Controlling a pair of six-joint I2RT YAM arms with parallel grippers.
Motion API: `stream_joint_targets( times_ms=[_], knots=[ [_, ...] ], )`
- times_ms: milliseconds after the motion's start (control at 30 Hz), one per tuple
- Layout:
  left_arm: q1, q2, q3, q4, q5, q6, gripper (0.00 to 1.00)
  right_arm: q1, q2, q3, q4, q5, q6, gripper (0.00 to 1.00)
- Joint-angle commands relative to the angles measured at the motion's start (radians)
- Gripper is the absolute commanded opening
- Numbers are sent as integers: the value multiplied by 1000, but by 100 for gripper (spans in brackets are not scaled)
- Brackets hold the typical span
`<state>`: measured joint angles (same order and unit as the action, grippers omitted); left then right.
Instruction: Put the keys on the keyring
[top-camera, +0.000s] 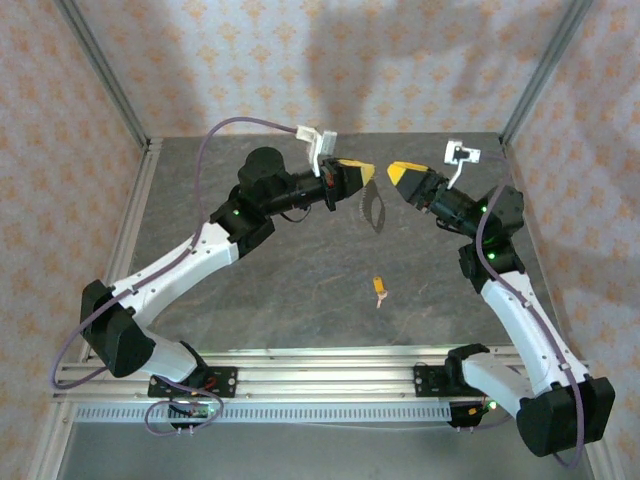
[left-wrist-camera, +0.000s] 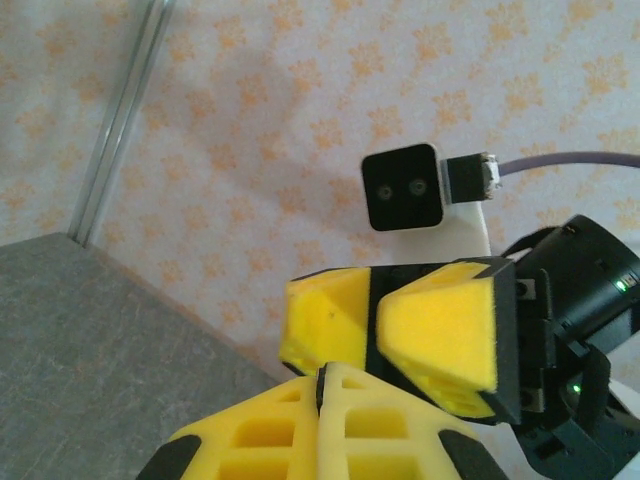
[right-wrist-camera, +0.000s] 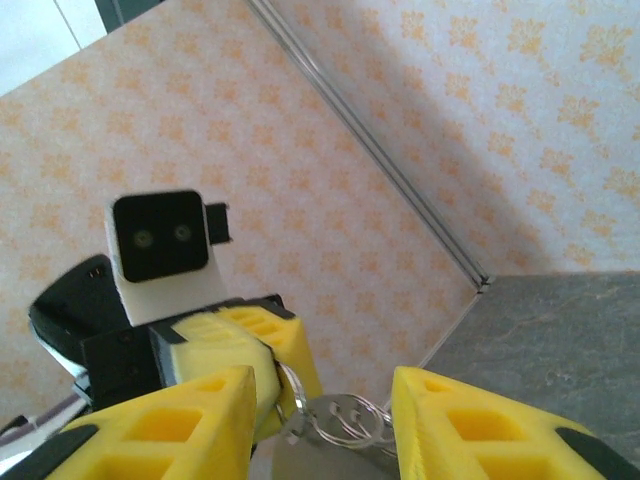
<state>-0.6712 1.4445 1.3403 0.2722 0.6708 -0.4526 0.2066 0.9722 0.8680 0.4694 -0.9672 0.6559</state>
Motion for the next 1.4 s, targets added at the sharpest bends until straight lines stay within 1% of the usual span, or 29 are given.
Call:
stream_joint_targets(
  times_ms=[0,300,433,833,1133,1200,1267,1367],
  knots=[
    [15,-19,67,-48,77,69,0,-5,-2,40,-4,-84,-45,40],
    [22,0,97,-90,138,94,0,-4,12,56,4,-137,-50,38],
    [22,6,103,-93,152,97,0,-4,18,55,44,-148,-20,36],
    [22,26,119,-88,168,91,0,2,38,49,131,-149,43,33],
    [22,30,123,-85,167,88,0,34,54,45,147,-154,45,27],
    [22,30,125,-85,168,88,0,38,55,45,147,-154,42,24],
    [22,31,126,-85,169,88,0,39,56,44,146,-153,42,19],
    [22,33,126,-80,170,85,0,41,56,45,146,-148,39,3]
  ],
)
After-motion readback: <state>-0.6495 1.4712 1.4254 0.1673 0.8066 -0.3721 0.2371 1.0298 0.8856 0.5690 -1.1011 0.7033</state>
